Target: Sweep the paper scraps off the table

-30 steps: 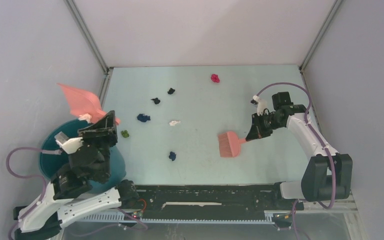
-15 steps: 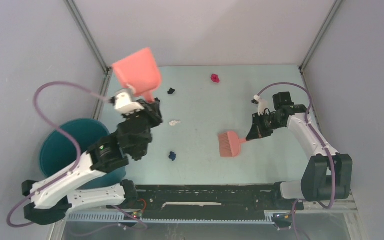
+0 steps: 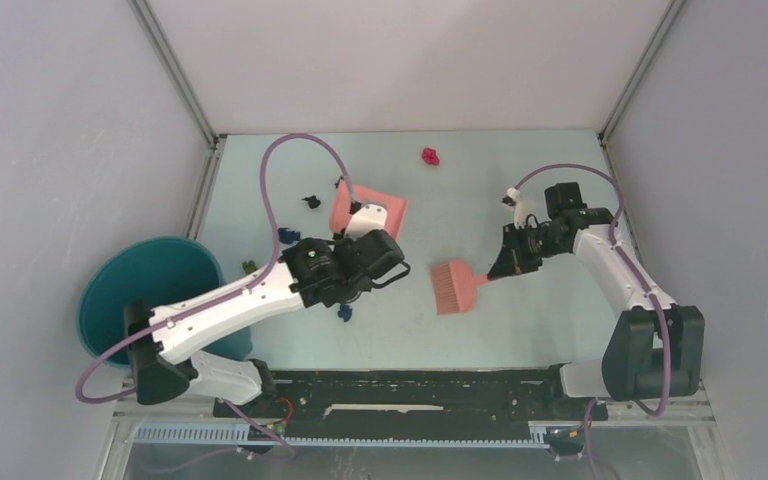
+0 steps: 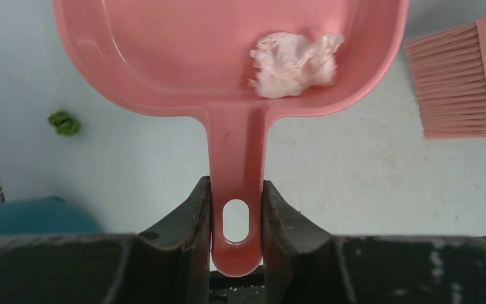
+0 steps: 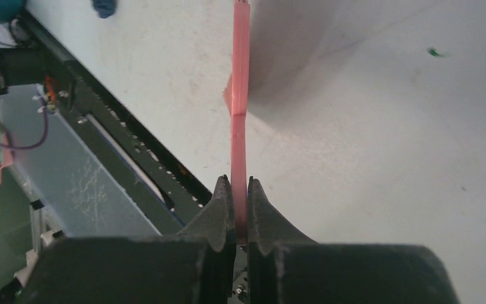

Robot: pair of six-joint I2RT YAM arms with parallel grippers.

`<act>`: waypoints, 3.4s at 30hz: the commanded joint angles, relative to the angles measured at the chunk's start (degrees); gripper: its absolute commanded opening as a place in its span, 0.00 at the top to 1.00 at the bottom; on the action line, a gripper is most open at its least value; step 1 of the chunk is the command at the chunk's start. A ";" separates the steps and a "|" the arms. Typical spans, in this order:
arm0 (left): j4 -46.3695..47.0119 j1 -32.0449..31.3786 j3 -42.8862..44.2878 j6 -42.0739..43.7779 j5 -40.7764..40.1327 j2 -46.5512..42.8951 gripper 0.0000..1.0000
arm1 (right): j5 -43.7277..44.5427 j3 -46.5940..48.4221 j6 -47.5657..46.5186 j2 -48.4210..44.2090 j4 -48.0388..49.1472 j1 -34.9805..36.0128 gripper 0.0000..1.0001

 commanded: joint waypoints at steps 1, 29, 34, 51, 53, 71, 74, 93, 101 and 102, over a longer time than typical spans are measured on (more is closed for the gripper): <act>-7.19 1.04 0.69 -7.34 -6.99 -8.91 1.00 | -6.94 6.38 3.89 2.62 2.05 4.82 1.00; -17.16 3.13 1.40 -22.82 -21.78 -22.14 1.00 | 1.37 46.17 66.82 49.00 53.68 41.71 1.00; -18.94 3.13 1.82 -24.46 -21.97 -21.07 1.00 | 4.86 55.01 73.73 56.82 50.28 43.86 1.00; -15.58 3.14 -4.14 -23.79 -17.69 -26.74 1.00 | 21.10 64.39 65.02 59.40 21.43 47.48 1.00; -15.93 3.13 -4.23 -23.03 -16.62 -26.77 1.00 | 23.15 59.11 60.56 53.78 16.42 46.77 1.00; -9.63 3.13 -6.38 -16.56 -12.18 -29.00 1.00 | 20.47 20.68 23.55 14.64 -10.06 17.66 1.00; -8.29 3.13 -6.73 -15.65 -11.26 -29.18 1.00 | 8.42 24.08 19.71 10.94 -9.50 14.92 1.00; -5.29 3.13 -12.31 -15.34 -3.64 -35.17 1.00 | 0.86 49.27 41.14 38.48 22.00 34.96 1.00; -7.11 3.13 -12.23 -11.70 -3.52 -34.27 1.00 | 3.69 61.49 59.50 53.08 29.46 37.64 1.00; -7.08 3.13 -12.23 -11.43 -3.30 -33.83 1.00 | 4.63 61.57 62.11 54.36 31.13 37.88 1.00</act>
